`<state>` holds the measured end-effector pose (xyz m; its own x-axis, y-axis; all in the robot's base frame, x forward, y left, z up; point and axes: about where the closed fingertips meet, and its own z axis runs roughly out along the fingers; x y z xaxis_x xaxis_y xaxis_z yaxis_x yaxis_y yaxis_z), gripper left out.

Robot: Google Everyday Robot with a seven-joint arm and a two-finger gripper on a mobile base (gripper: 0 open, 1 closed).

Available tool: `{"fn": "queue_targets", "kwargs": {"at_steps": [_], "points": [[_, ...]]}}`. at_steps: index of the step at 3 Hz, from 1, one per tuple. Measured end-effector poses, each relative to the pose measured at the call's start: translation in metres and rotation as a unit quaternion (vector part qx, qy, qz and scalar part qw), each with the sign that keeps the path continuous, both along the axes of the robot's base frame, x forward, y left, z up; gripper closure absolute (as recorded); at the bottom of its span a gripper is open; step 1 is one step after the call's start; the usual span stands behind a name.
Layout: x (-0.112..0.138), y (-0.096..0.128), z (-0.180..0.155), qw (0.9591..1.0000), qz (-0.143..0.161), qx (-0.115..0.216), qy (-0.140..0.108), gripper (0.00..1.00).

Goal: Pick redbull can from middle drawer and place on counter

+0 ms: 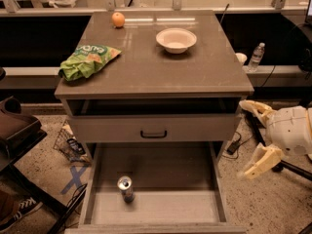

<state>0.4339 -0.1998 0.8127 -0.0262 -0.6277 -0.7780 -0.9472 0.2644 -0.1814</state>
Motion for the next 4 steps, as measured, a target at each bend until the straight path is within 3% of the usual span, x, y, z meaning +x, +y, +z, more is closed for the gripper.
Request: {"fn": "queue_targets", "kwargs": {"at_steps": [1, 2, 3, 4], "points": [[0.004, 0.017, -0.028, 0.9997, -0.009, 0.022, 0.005, 0.00], [0.003, 0.055, -0.091, 0.9960, -0.020, 0.085, 0.016, 0.00], [0.017, 0.103, -0.156, 0.9887, -0.025, 0.148, 0.007, 0.00], [0.029, 0.129, -0.205, 0.9803, -0.039, 0.194, 0.001, 0.00]]}}
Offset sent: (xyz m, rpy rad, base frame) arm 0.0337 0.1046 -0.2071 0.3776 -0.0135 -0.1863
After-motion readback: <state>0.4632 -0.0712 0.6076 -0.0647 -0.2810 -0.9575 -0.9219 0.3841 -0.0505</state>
